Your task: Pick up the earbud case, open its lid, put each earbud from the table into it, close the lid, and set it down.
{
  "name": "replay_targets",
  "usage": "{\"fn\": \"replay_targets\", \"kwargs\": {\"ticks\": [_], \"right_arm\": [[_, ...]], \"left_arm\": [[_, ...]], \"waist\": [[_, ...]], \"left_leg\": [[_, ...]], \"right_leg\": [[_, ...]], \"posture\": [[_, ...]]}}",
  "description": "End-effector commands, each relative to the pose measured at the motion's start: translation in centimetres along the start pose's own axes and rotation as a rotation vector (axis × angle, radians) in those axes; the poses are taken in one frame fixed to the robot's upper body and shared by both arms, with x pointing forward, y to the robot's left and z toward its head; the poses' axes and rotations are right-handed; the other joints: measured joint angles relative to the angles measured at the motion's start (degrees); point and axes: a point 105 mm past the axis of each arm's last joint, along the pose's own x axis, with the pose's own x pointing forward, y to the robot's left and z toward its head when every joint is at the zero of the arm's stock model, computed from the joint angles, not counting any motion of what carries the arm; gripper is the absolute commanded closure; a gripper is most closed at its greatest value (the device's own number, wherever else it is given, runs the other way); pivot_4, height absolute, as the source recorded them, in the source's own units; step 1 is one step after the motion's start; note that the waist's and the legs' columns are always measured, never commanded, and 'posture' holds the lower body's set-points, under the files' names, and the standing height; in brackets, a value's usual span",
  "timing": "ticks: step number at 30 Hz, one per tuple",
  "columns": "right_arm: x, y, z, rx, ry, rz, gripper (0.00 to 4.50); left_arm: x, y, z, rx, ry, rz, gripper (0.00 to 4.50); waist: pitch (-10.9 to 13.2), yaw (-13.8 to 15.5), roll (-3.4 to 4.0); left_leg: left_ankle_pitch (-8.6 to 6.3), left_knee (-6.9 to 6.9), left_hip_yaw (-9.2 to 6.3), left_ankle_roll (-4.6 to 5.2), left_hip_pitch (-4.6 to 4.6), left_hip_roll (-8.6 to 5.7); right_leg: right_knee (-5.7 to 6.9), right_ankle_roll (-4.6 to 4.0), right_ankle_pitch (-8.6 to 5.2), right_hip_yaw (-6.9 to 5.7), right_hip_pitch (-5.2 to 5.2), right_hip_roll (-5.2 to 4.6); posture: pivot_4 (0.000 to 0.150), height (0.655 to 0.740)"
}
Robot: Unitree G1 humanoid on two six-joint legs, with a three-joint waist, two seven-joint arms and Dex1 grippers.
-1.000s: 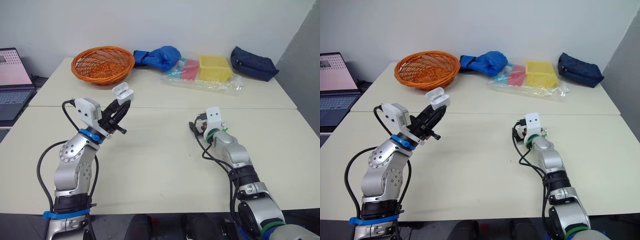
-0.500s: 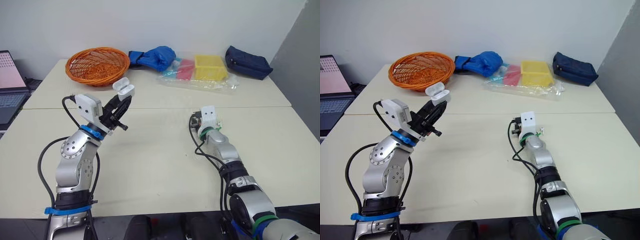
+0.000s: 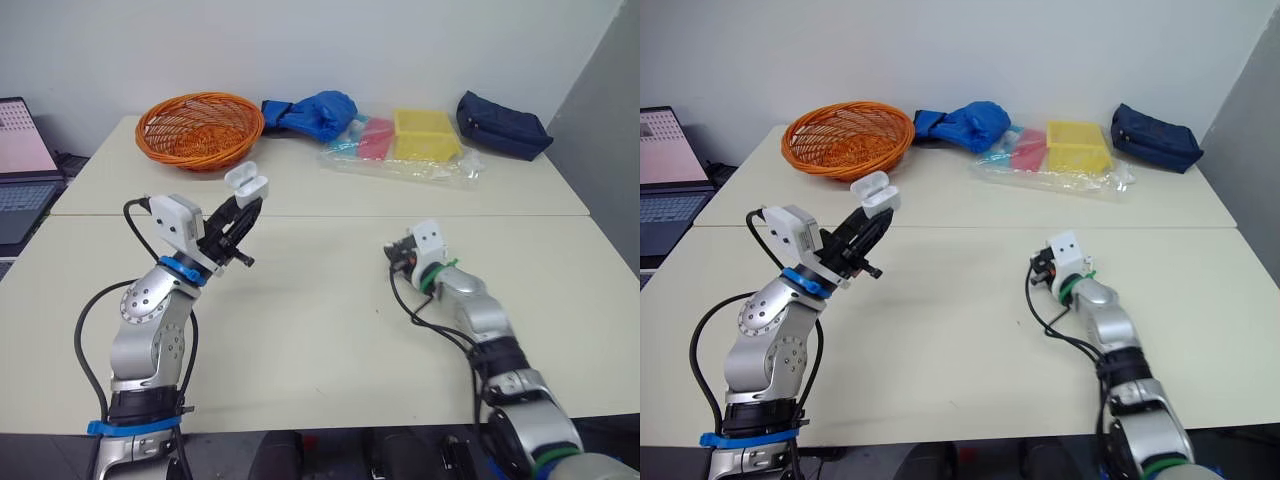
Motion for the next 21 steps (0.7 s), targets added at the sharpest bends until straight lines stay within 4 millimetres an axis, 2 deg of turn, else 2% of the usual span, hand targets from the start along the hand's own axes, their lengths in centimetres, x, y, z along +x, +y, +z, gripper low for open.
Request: {"fn": "replay_targets", "kwargs": {"ticks": [1, 2, 3, 6, 10, 12, 16, 21], "right_arm": [[-4.9, 1.7, 1.4, -0.104, 0.069, 0.285, 4.06], [-5.9, 1.8, 1.3, -0.107, 0.097, 0.324, 4.06], [-7.9, 1.6, 0.5, -0.173, 0.170, 0.389, 4.06], [-12.8, -1.7, -1.9, -0.329, 0.420, 0.429, 4.06], [-16.4, -5.4, -3.7, -0.450, 0.634, 0.407, 4.06], [-18.0, -7.6, -3.7, -0.474, 0.717, 0.362, 4.06], [-19.2, -9.6, -3.1, -0.506, 0.783, 0.321, 4.06], [-19.3, -11.0, -3.2, -0.571, 0.831, 0.304, 4.06]], "left_arm": [[-0.6, -0.5, 1.2, 0.035, -0.032, -0.031, 3.77], [-0.7, -0.7, 1.1, 0.034, -0.028, -0.034, 3.77], [-1.0, -0.8, 0.9, 0.030, -0.021, -0.038, 3.77], [-1.3, -1.0, 0.5, 0.025, -0.016, -0.036, 3.77], [-1.4, -1.2, 0.5, 0.021, -0.022, -0.020, 3.77], [-1.5, -1.3, 0.4, 0.015, -0.023, -0.008, 3.77], [-1.8, -1.6, -0.2, -0.004, -0.019, 0.011, 3.77], [-1.5, -2.1, -0.2, -0.004, -0.035, 0.010, 3.77]], "waist": [[0.04, 0.30, 0.04], [0.04, 0.33, 0.04], [0.04, 0.36, 0.04], [0.06, 0.43, 0.05], [0.06, 0.23, 0.03], [0.07, 0.08, 0.04], [0.12, 0.06, 0.12], [0.12, 0.31, 0.12]], "left_leg": [[0.00, 0.00, 0.01, 0.00, 0.01, -0.07], [0.00, -0.05, 0.00, 0.00, 0.03, -0.10], [0.00, -0.04, 0.02, 0.00, 0.05, -0.12], [0.00, 0.00, 0.03, 0.00, 0.09, -0.15], [0.00, 0.12, 0.12, 0.00, 0.14, -0.17], [0.00, 0.11, 0.15, 0.00, 0.19, -0.17], [0.00, 0.09, 0.18, 0.00, 0.19, -0.18], [0.00, 0.09, 0.21, 0.00, 0.16, -0.18]], "right_leg": [[-0.01, 0.01, -0.01, -0.03, 0.00, -0.04], [-0.05, 0.03, -0.02, -0.04, 0.03, -0.09], [-0.05, 0.03, -0.02, -0.05, 0.04, -0.10], [-0.12, 0.02, -0.04, -0.09, 0.10, -0.13], [-0.12, -0.27, -0.19, -0.10, 0.11, -0.16], [-0.07, -0.27, -0.19, -0.01, 0.08, -0.15], [-0.06, 0.01, -0.03, 0.05, 0.05, -0.14], [-0.07, 0.00, -0.03, -0.05, 0.07, -0.12]], "posture": [[0.150, 0.7400], [0.150, 0.7400], [0.150, 0.7400], [0.150, 0.7400], [0.150, 0.7400], [0.150, 0.7400], [0.150, 0.7400], [0.150, 0.7400]]}}
